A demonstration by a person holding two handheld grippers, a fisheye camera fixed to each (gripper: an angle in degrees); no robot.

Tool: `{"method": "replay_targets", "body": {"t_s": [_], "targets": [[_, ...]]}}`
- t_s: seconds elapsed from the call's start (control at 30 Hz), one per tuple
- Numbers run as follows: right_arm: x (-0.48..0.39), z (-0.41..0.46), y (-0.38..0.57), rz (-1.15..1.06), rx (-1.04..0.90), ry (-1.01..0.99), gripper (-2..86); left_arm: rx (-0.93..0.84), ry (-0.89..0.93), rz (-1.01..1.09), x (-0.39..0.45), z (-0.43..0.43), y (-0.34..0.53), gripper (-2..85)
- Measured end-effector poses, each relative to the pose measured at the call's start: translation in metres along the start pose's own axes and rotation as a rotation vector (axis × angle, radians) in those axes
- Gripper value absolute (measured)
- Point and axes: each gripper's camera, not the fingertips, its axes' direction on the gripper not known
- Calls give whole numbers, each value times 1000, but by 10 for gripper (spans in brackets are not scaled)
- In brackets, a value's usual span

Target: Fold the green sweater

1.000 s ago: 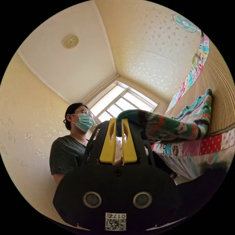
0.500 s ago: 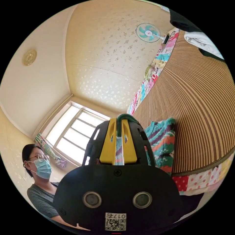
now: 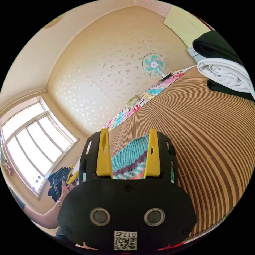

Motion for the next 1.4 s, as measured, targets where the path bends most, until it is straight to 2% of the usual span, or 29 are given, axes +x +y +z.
{"method": "replay_targets", "body": {"t_s": [0.13,0.3,0.43,0.57,0.7,0.83,0.9,1.0,1.13,1.17,1.3,1.37,1.4], "targets": [[7,28,12,37,-81,3,168,24,-10,104,12,-12,1,169],[9,44,31,34,-96,-11,142,46,-121,204,35,-98,20,175],[7,54,48,14,-97,-17,108,8,-267,74,-7,-175,57,171],[-17,57,69,-103,-63,15,49,-130,-254,-153,-72,-205,93,174],[-49,69,73,-150,-145,93,19,-133,-237,-100,-76,-204,112,171],[-164,19,117,-483,-59,65,9,-198,-154,-121,-88,-179,109,168],[-194,6,149,-565,-65,57,7,-191,-170,-148,-100,-176,106,178],[-213,16,200,-660,-233,122,6,-210,-144,-249,-130,-173,105,164],[-164,92,270,-636,-704,338,5,-193,-112,-346,-164,-181,109,127],[-159,75,271,-621,-605,279,5,-193,-119,-351,-167,-184,110,122],[-146,51,247,-460,-600,255,5,-190,-104,-311,-169,-198,108,103],[-131,12,238,-385,-386,323,5,-167,-51,-335,-165,-210,106,80],[-125,5,238,-371,-351,362,5,-158,-35,-334,-161,-211,106,77]]}}
